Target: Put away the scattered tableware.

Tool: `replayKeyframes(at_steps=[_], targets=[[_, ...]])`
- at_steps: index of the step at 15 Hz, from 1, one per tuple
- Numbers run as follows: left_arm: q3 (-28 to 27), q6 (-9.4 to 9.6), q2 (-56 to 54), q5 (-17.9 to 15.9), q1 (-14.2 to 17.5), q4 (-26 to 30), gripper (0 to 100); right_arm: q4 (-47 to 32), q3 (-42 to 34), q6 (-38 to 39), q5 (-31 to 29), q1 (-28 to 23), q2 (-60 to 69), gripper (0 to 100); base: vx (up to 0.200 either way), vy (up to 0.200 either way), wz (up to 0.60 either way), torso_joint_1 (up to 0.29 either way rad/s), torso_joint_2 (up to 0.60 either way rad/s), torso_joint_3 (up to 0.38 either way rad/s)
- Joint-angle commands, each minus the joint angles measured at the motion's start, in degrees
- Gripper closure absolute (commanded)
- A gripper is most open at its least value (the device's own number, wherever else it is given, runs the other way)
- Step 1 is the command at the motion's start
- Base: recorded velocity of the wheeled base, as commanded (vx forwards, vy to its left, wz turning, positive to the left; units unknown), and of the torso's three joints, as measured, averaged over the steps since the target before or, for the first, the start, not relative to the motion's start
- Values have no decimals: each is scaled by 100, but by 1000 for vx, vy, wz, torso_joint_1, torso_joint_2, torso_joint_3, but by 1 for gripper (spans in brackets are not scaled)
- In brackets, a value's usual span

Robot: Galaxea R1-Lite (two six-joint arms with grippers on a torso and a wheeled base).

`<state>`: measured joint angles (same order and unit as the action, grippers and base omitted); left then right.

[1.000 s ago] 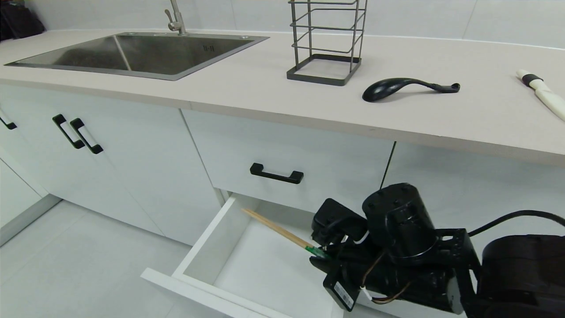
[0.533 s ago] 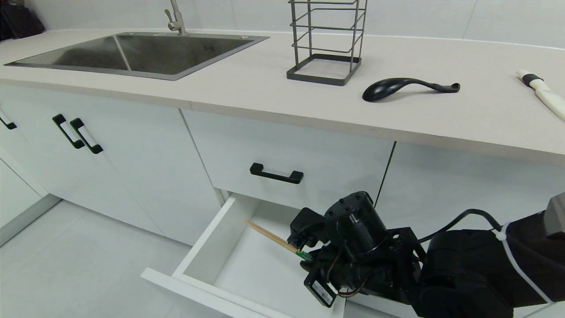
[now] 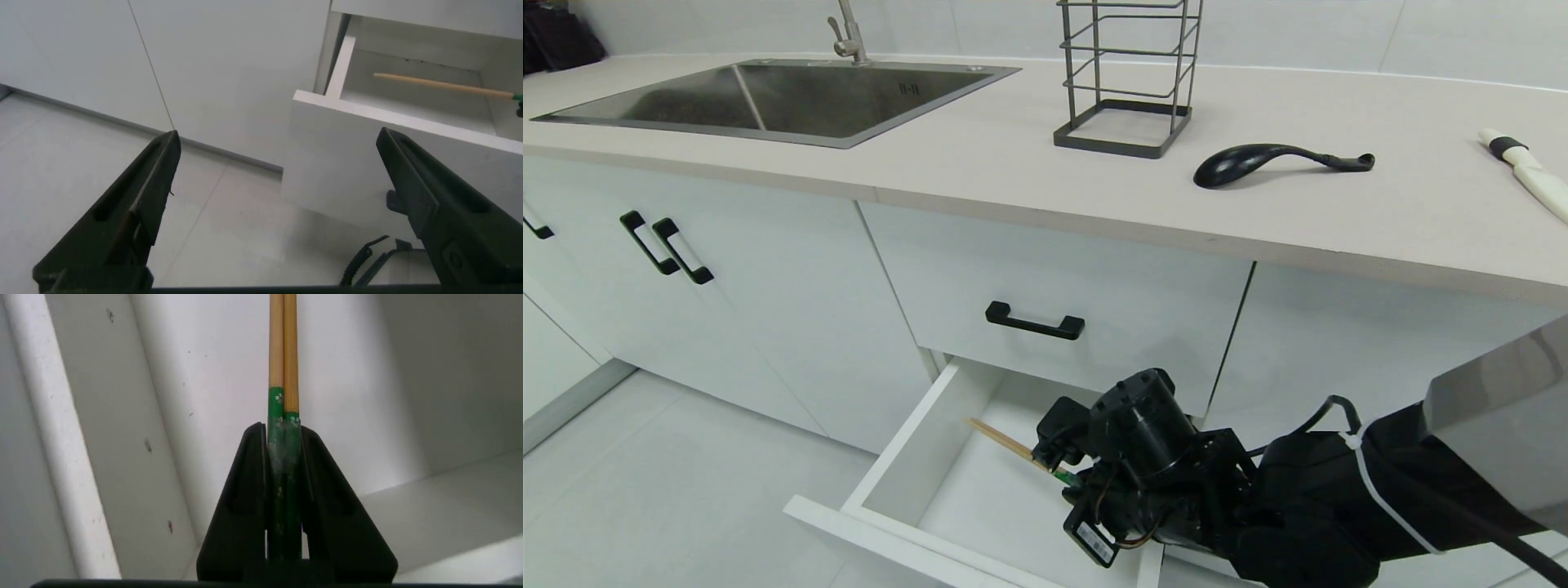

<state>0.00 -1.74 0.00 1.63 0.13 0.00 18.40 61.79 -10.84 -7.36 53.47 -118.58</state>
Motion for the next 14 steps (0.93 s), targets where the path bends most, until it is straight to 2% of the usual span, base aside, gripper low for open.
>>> replayKeyframes(at_steps=[1, 5, 10, 14], targets=[[0, -1, 0, 4, 4, 0, 0, 15, 193, -112, -11, -3, -324, 100, 0, 0, 0, 0, 0, 0], [0, -1, 0, 4, 4, 0, 0, 41, 535, -147, -55, 6, -631, 100, 0, 0, 0, 0, 0, 0], [0, -1, 0, 4, 4, 0, 0, -3, 992, -199, -564, -3, -1018, 100, 0, 0, 0, 0, 0, 0], [0, -1, 0, 4, 4, 0, 0, -117, 1203, -191, -617, -29, -1238, 100, 0, 0, 0, 0, 0, 0]])
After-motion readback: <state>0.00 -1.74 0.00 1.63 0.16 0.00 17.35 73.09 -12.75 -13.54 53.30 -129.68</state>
